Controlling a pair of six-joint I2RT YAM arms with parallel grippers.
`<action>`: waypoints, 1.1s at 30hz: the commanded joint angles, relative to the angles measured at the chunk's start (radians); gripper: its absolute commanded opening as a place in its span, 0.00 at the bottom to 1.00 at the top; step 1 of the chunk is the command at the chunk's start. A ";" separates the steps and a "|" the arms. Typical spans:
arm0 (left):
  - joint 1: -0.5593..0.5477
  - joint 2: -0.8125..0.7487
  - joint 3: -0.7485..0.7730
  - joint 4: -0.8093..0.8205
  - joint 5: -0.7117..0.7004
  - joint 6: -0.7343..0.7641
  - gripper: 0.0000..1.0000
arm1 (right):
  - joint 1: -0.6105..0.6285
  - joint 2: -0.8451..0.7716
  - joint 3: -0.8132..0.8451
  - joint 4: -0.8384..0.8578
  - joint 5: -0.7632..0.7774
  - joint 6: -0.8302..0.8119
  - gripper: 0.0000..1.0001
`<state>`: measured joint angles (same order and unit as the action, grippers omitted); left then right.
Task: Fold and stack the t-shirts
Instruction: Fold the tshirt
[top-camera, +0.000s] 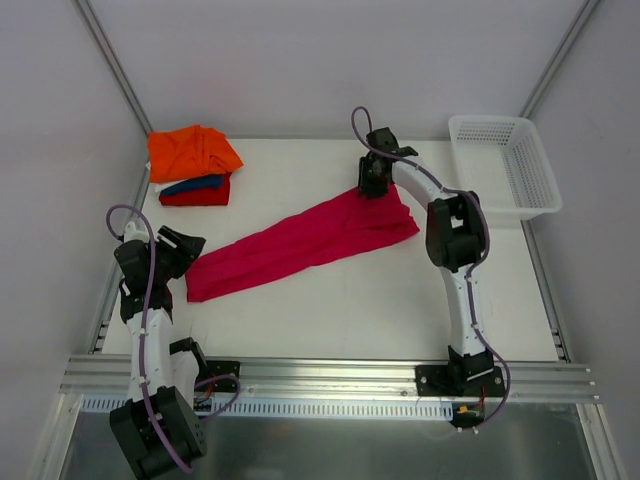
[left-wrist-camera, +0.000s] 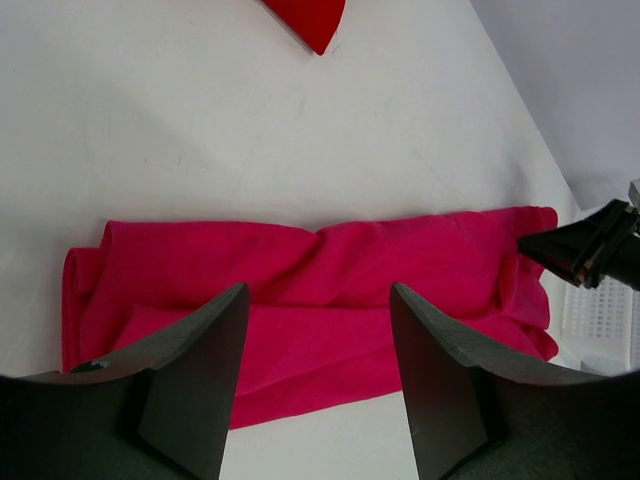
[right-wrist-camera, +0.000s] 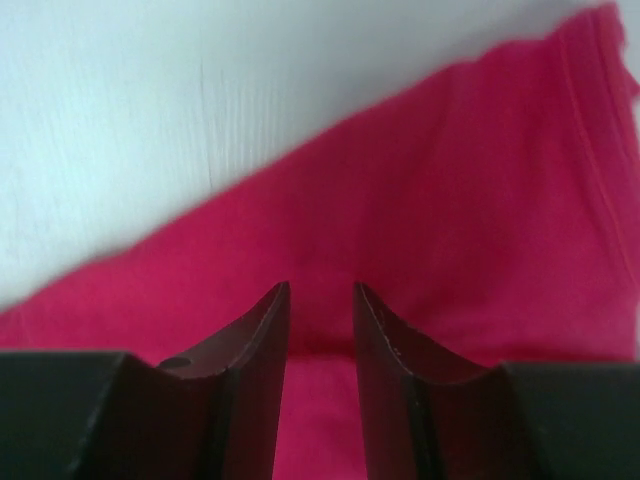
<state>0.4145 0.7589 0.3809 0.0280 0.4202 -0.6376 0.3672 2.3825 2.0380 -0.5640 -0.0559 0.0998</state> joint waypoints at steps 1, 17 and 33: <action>0.012 -0.003 0.026 0.007 0.034 0.030 0.59 | 0.013 -0.254 -0.115 0.004 0.044 -0.087 0.35; 0.001 0.058 0.023 0.009 0.057 0.056 0.59 | 0.101 -0.557 -0.576 0.004 0.197 -0.149 0.36; -0.243 0.356 0.036 0.053 -0.141 0.108 0.58 | 0.102 -0.390 -0.552 0.050 0.166 -0.150 0.36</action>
<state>0.1928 1.0821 0.3836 0.0502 0.3202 -0.5697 0.4667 1.9759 1.4433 -0.5236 0.1154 -0.0380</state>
